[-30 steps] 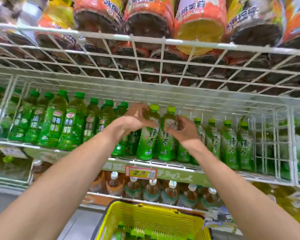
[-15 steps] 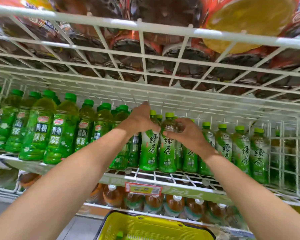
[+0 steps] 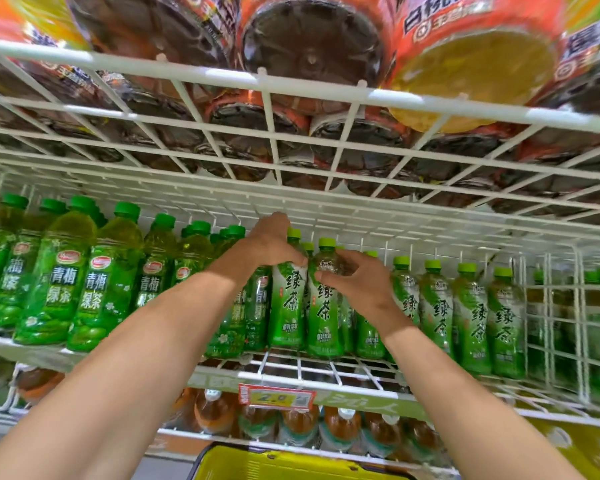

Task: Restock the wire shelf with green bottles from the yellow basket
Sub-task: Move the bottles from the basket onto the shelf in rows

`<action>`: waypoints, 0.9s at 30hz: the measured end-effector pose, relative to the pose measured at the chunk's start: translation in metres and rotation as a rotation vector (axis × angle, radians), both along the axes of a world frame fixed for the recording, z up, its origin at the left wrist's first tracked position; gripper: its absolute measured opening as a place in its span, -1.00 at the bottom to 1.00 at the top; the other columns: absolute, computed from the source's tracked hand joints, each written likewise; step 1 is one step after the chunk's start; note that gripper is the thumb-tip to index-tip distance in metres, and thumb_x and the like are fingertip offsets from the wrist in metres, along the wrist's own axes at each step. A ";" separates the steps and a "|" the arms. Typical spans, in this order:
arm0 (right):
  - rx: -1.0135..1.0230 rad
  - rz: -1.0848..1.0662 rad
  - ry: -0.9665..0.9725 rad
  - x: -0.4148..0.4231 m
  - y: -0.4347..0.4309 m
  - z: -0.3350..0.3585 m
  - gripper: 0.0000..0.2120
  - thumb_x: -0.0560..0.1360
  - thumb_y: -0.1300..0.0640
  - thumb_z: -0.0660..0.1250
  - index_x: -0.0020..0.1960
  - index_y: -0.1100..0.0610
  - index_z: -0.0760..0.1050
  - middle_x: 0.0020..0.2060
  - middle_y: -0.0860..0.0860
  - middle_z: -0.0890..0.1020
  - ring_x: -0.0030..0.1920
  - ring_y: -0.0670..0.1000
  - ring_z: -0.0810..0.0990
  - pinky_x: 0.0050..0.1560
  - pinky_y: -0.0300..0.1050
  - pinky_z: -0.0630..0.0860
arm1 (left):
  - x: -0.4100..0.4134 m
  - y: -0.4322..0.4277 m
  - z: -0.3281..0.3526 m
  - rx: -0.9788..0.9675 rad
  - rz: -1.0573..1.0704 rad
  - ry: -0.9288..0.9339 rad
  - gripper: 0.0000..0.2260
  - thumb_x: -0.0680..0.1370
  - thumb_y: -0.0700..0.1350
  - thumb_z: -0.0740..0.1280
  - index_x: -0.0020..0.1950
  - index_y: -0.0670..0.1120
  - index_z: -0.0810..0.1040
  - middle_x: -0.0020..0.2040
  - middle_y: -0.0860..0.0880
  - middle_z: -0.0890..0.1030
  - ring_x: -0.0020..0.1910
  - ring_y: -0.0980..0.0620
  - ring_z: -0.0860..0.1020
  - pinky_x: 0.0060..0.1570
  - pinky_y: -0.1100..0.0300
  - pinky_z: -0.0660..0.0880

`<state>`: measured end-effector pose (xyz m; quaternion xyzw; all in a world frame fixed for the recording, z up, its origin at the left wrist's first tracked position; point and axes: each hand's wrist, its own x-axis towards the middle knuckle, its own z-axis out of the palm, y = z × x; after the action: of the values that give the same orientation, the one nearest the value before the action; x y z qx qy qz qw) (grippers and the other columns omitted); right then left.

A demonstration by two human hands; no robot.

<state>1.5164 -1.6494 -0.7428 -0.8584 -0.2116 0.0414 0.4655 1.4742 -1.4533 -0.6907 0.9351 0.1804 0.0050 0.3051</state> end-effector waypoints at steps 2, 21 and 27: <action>0.021 -0.006 -0.001 0.000 0.001 -0.002 -0.32 0.31 -0.05 0.64 0.37 0.10 0.55 0.21 -0.02 0.66 0.10 -0.11 0.60 0.31 -0.15 0.50 | 0.001 0.003 0.003 0.000 -0.010 0.015 -0.43 0.29 0.04 0.64 0.16 -0.12 0.49 0.11 -0.07 0.55 0.07 -0.07 0.53 -0.19 0.14 0.39; -0.190 0.048 -0.037 -0.013 -0.016 0.015 -0.25 0.45 -0.23 0.47 0.50 0.14 0.40 0.36 0.04 0.56 0.34 0.06 0.53 0.39 0.03 0.45 | -0.031 -0.019 0.002 0.030 -0.032 -0.011 -0.43 0.52 -0.06 0.49 0.46 -0.17 0.37 0.38 -0.12 0.46 0.29 -0.07 0.45 0.09 0.22 0.33; -0.380 0.068 -0.165 -0.024 -0.026 0.028 -0.40 0.58 -0.27 0.23 0.38 0.18 0.50 0.09 0.00 0.65 0.13 0.10 0.59 0.09 -0.13 0.52 | -0.061 -0.025 0.022 0.164 -0.115 -0.041 -0.70 0.62 0.03 0.34 0.25 -0.13 0.48 0.18 -0.10 0.56 0.01 -0.02 0.54 -0.02 0.17 0.49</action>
<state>1.4925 -1.6754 -0.7144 -0.9237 -0.2661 0.0255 0.2746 1.4135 -1.4781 -0.6687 0.9654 0.1192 0.0215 0.2310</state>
